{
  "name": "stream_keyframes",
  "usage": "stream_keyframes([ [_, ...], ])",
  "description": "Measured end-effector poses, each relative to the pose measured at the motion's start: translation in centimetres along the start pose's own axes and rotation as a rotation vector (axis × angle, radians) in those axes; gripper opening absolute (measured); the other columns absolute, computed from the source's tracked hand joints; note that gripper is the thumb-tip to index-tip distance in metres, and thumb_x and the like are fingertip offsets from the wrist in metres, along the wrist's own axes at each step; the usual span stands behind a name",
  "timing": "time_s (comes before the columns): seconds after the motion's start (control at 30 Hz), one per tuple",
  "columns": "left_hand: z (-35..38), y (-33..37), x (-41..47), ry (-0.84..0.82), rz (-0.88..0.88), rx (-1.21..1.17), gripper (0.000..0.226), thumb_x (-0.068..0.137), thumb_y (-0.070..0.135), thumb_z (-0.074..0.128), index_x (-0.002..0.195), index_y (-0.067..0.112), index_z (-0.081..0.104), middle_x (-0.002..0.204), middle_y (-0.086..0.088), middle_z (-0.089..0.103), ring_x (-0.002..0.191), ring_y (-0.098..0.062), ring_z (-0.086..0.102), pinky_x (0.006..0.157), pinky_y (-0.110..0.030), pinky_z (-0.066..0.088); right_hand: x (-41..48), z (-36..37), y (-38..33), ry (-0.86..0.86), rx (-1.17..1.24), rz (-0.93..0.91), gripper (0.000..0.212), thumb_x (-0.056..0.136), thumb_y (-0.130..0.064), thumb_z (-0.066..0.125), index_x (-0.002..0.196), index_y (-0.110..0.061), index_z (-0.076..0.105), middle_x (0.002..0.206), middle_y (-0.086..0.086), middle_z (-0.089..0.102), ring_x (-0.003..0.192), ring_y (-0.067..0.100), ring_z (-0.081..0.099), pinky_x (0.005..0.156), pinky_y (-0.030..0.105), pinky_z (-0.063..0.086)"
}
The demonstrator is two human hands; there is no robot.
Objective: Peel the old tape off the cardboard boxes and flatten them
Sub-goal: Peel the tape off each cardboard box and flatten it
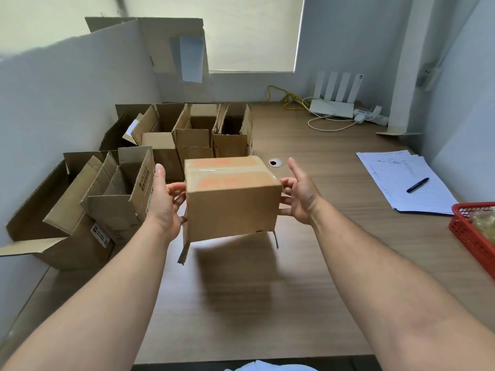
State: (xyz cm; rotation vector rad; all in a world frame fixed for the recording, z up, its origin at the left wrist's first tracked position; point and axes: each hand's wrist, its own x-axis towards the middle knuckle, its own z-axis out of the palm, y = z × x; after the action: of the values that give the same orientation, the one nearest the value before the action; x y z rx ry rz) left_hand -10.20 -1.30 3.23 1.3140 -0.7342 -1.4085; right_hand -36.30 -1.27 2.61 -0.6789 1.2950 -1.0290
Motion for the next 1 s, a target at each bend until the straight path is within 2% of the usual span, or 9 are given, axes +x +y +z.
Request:
stream_keyframes([
  [0.13,0.1,0.7,-0.6,-0.056,0.103,0.095,0.062,0.089,0.072,0.030,0.110,0.026,0.065,0.115,-0.001,0.067,0.113,-0.022,0.059,0.099,-0.048,0.045,0.2,1.0,1.1,0.007,0.001,0.034,0.050,0.092,-0.059,0.039,0.099,-0.014,0.059,0.065,-0.005,0.066,0.064,0.017,0.058,0.067,0.034,0.052],
  [0.23,0.4,2.0,-1.0,-0.060,0.240,0.328,0.041,0.093,0.055,0.033,0.111,0.040,0.067,0.119,0.007,0.063,0.107,-0.017,0.057,0.086,-0.038,0.048,0.3,1.6,2.9,0.011,-0.003,0.061,0.031,0.097,-0.037,0.040,0.086,-0.016,0.060,0.054,-0.003,0.057,0.052,0.017,0.050,0.063,0.031,0.046],
  [0.33,1.8,2.4,-1.5,-0.114,0.547,0.630,0.037,0.091,0.036,0.037,0.114,0.037,0.066,0.121,0.015,0.058,0.114,-0.013,0.050,0.099,-0.022,0.037,0.4,2.2,5.8,0.030,-0.066,0.173,0.025,0.094,-0.026,0.041,0.073,-0.020,0.053,0.060,0.000,0.046,0.059,0.018,0.042,0.060,0.029,0.041],
  [0.43,3.5,1.2,-1.9,-0.139,0.644,0.988,0.038,0.094,0.026,0.044,0.129,0.029,0.059,0.128,0.004,0.057,0.125,-0.020,0.040,0.108,-0.040,0.028,0.1,2.1,9.0,0.001,-0.113,0.297,0.030,0.096,-0.026,0.035,0.075,-0.017,0.055,0.067,0.003,0.050,0.058,0.019,0.046,0.053,0.026,0.038],
  [0.53,3.7,-1.3,-2.2,-0.217,0.664,1.207,0.039,0.098,0.018,0.045,0.135,0.030,0.053,0.135,0.006,0.055,0.129,-0.018,0.035,0.104,-0.036,0.022,-0.3,1.3,11.6,-0.009,-0.185,0.385,0.025,0.093,-0.022,0.034,0.081,-0.018,0.056,0.062,0.000,0.047,0.049,0.017,0.043,0.051,0.025,0.042],
  [0.63,3.8,-3.6,-2.7,-0.324,0.754,1.344,0.039,0.099,0.024,0.046,0.137,0.030,0.051,0.139,0.011,0.051,0.129,-0.014,0.034,0.100,-0.032,0.021,-0.4,0.3,12.8,-0.020,-0.261,0.455,0.024,0.094,-0.020,0.032,0.076,-0.022,0.047,0.052,-0.005,0.031,0.038,0.011,0.022,0.041,0.020,0.026],
  [0.7,4.1,-4.3,-2.8,-0.280,0.775,1.444,0.040,0.098,0.033,0.045,0.138,0.029,0.049,0.145,0.008,0.045,0.132,-0.017,0.031,0.104,-0.035,0.022,-0.3,-0.3,12.6,0.038,-0.307,0.461,0.022,0.095,-0.019,0.035,0.074,-0.022,0.042,0.054,-0.003,0.029,0.038,0.012,0.020,0.042,0.018,0.024],
  [0.83,4.2,-4.7,-2.7,-0.190,0.663,1.591,0.047,0.097,0.047,0.037,0.143,0.035,0.037,0.160,0.004,0.016,0.144,-0.018,0.009,0.111,-0.040,0.008,-0.1,-1.2,10.9,0.224,-0.490,0.367,0.014,0.090,-0.021,0.053,0.079,-0.013,0.049,0.073,0.010,0.050,0.059,0.024,0.051,0.061,0.031,0.044],
  [1.0,4.1,-5.0,-3.3,-0.186,0.678,1.607,0.044,0.100,0.047,0.027,0.143,0.042,0.036,0.157,0.010,0.025,0.142,-0.015,0.016,0.108,-0.033,0.010,0.8,-0.4,7.1,0.235,-0.352,-0.034,0.007,0.088,-0.018,0.055,0.086,-0.013,0.059,0.078,0.006,0.055,0.067,0.019,0.049,0.058,0.027,0.037],
])
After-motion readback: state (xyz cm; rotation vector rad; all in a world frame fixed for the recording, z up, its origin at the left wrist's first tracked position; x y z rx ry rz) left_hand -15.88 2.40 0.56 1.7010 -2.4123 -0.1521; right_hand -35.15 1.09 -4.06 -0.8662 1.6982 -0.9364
